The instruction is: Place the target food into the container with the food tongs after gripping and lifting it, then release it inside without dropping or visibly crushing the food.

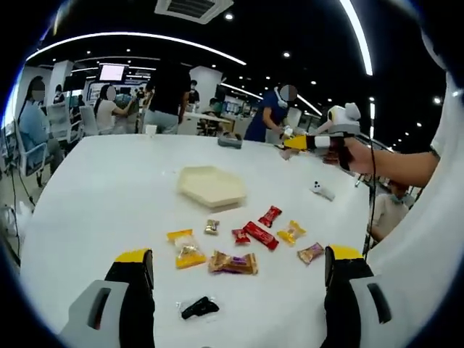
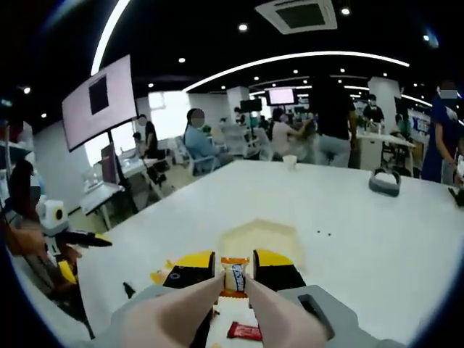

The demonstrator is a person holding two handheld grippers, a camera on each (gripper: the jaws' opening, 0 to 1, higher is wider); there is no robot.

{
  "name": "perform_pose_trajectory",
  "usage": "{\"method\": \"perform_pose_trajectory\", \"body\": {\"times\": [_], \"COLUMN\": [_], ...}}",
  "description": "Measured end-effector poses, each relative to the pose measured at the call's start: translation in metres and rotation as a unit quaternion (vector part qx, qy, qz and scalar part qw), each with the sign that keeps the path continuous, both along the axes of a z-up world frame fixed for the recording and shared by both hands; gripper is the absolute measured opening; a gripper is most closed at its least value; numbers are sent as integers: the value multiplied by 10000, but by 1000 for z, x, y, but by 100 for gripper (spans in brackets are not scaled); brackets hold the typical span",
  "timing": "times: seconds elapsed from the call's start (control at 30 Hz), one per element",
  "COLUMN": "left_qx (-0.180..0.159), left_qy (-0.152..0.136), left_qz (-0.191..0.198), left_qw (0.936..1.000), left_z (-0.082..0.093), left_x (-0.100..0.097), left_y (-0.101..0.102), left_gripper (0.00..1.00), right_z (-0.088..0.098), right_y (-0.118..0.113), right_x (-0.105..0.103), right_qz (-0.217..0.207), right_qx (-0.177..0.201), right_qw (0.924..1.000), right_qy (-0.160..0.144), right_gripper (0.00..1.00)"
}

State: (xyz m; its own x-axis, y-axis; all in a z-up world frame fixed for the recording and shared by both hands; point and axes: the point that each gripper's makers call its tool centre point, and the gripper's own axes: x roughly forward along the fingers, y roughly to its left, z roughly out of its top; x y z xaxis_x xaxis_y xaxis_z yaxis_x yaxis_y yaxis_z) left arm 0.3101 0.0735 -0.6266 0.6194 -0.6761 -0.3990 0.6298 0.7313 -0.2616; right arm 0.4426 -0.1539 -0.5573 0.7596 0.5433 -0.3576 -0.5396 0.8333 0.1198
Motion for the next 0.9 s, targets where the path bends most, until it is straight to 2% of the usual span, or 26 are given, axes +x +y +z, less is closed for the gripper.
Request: {"method": "perform_pose_trajectory", "body": {"times": [0.1,0.13,0.23,0.33,0.47,0.67,0.9], "left_qx": [-35,2,-181,10,-123,-102,-5], "left_qy": [-51,33,11,57,138,166,181], "left_qz": [67,186,265,222,353,445,521], "left_qw": [10000,9998,9995,9997,9992,9988,9985], "left_z": [1,0,3,-3,-4,-6,-8], "left_x": [6,7,7,2,-1,-1,-2], "left_y": [4,7,5,7,14,24,34], "left_gripper": [99,99,99,99,99,99,99], "right_z": [-2,-4,-7,-10,-8,-7,-12], "right_y": [6,7,13,17,27,41,50], "right_x": [13,15,25,37,51,74,89], "right_qz": [77,82,182,198,276,374,473], "right_qx": [-34,-16,-89,-19,-35,-104,-182], "right_qw": [10000,9999,9998,9997,9996,9992,9987], "right_qy": [34,91,67,113,83,48,100], "right_gripper": [19,19,19,19,20,19,19]}}
